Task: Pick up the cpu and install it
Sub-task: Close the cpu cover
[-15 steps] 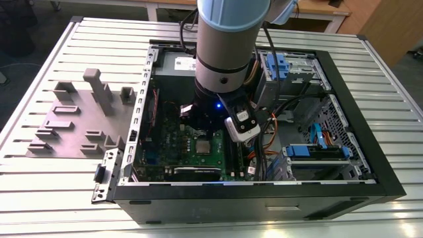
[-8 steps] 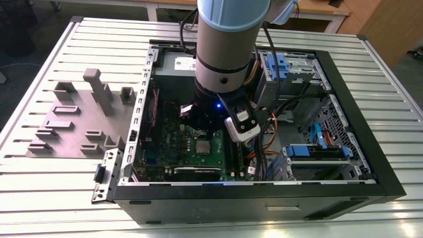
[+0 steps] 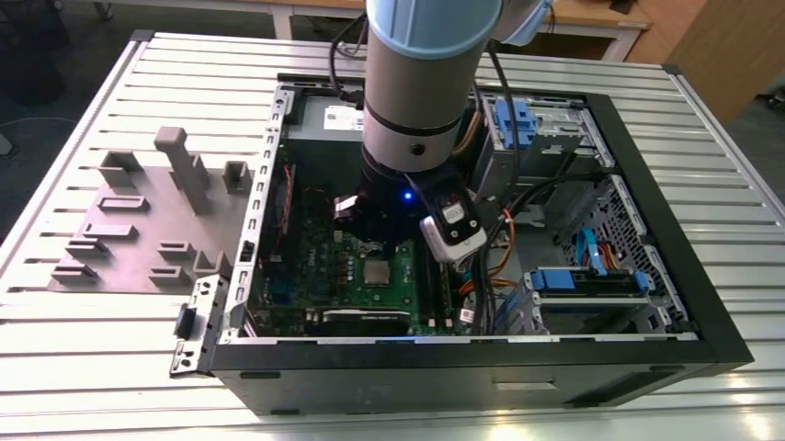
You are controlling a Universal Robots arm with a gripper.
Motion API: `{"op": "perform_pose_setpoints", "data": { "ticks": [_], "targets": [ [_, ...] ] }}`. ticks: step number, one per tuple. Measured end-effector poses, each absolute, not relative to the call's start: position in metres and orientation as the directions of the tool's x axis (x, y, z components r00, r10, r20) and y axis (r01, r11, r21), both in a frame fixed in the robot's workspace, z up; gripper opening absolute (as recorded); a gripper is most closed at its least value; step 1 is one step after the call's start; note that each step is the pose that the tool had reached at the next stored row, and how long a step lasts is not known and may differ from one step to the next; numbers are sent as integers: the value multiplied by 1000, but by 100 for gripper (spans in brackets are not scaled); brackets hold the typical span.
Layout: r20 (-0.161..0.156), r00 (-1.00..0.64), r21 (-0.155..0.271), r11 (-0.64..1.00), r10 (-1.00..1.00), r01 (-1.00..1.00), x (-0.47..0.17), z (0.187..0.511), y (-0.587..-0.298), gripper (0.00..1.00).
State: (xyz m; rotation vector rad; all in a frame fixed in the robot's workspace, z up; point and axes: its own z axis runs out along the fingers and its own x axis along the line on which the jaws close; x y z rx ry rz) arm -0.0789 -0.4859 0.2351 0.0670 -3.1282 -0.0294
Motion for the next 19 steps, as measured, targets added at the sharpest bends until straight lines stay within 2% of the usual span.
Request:
{"op": "perform_pose_setpoints", "data": {
  "ticks": [19],
  "targets": [
    [-1, -972, 18, 972, -235, -234, -77, 233, -486, 11]
  ]
}}
